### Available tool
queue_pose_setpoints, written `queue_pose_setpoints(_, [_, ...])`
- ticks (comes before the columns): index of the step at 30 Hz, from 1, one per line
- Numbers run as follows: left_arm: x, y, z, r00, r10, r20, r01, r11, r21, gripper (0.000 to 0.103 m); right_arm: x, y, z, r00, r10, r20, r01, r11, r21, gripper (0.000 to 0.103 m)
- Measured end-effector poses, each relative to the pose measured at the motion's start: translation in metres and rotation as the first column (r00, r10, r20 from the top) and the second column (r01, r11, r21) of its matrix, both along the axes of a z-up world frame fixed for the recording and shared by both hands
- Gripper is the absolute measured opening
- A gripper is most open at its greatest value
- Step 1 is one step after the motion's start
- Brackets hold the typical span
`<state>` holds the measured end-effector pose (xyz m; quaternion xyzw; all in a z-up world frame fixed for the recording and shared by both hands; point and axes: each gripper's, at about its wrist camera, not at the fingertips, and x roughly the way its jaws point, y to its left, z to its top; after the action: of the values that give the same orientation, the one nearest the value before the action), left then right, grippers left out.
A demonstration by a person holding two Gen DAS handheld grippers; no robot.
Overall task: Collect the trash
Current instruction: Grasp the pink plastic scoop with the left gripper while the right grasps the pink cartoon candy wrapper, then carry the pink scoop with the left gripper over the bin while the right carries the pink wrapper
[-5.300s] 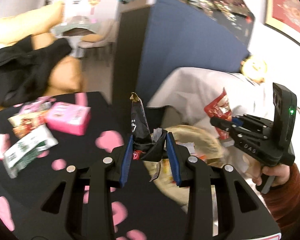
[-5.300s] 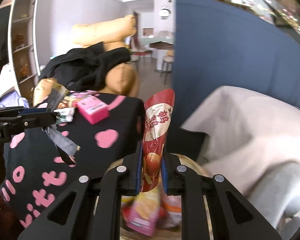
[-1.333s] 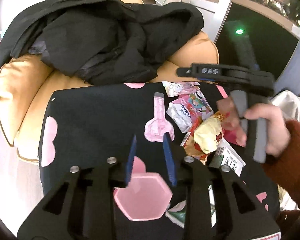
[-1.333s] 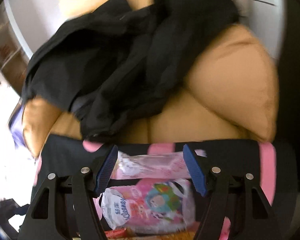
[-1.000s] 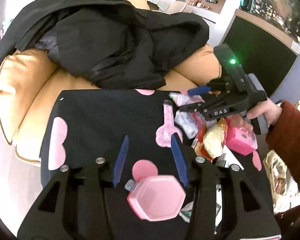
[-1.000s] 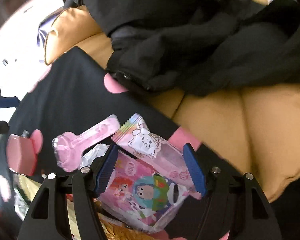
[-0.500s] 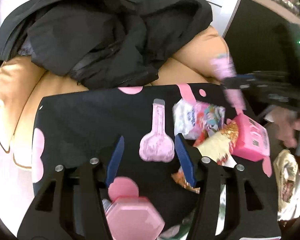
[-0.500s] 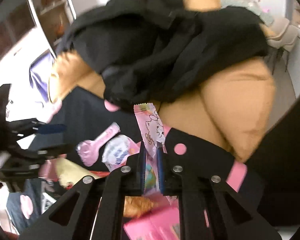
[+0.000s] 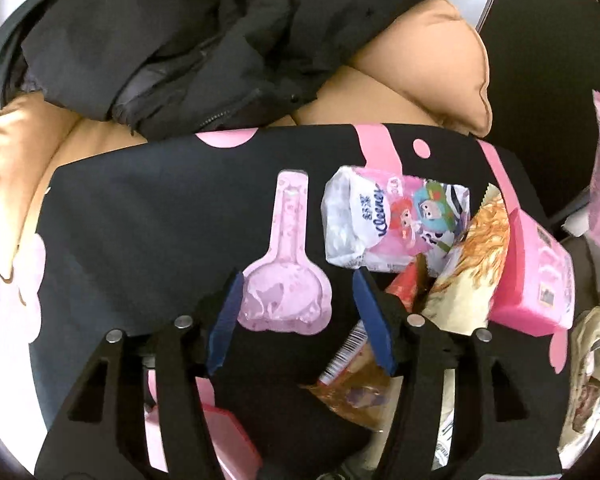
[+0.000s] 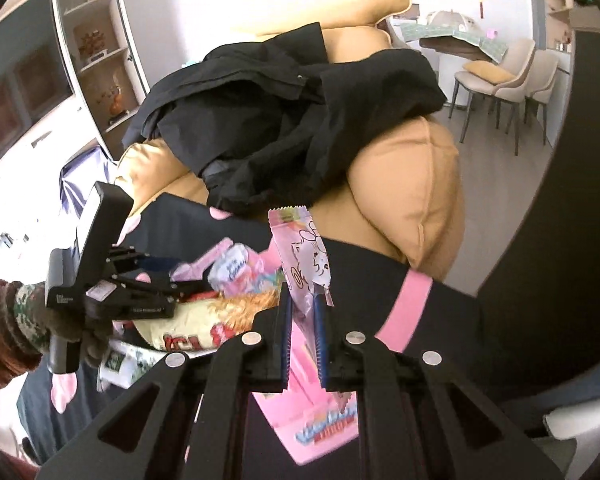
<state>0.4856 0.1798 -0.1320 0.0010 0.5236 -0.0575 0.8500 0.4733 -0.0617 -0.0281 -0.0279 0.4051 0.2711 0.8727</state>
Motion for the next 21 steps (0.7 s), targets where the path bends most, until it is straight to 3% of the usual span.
queue_pose_setpoints(1, [-0.002,0.000,0.000,1.000,0.006,0.006,-0.006,1.000,0.007,0.037,-0.006,-0.001,-0.001,1.000,-0.004,0.005,0.004,1.000,-0.001,0.011])
queue_pose_setpoints(5, [-0.015,0.000,0.007,0.999,0.011,0.036,-0.012,1.000,0.019,0.037,-0.026,-0.006,0.003,1.000,-0.012,0.020,0.012,1.000,0.012,0.011])
queue_pose_setpoints(9, [-0.041,0.001,0.037,0.989,0.025,0.146,-0.030,0.999,0.031,0.037,-0.050,-0.010,0.017,0.999,-0.013,0.050,0.011,1.000,0.024,0.011])
queue_pose_setpoints(16, [-0.098,-0.014,0.100,0.945,0.013,0.328,-0.027,0.999,0.039,0.037,-0.098,-0.009,0.044,0.993,0.003,0.119,-0.005,1.000,0.020,0.011])
queue_pose_setpoints(21, [-0.135,-0.037,0.130,0.914,-0.008,0.406,0.007,1.000,0.005,0.037,-0.131,-0.020,0.062,0.986,-0.010,0.167,0.008,1.000,0.014,0.011])
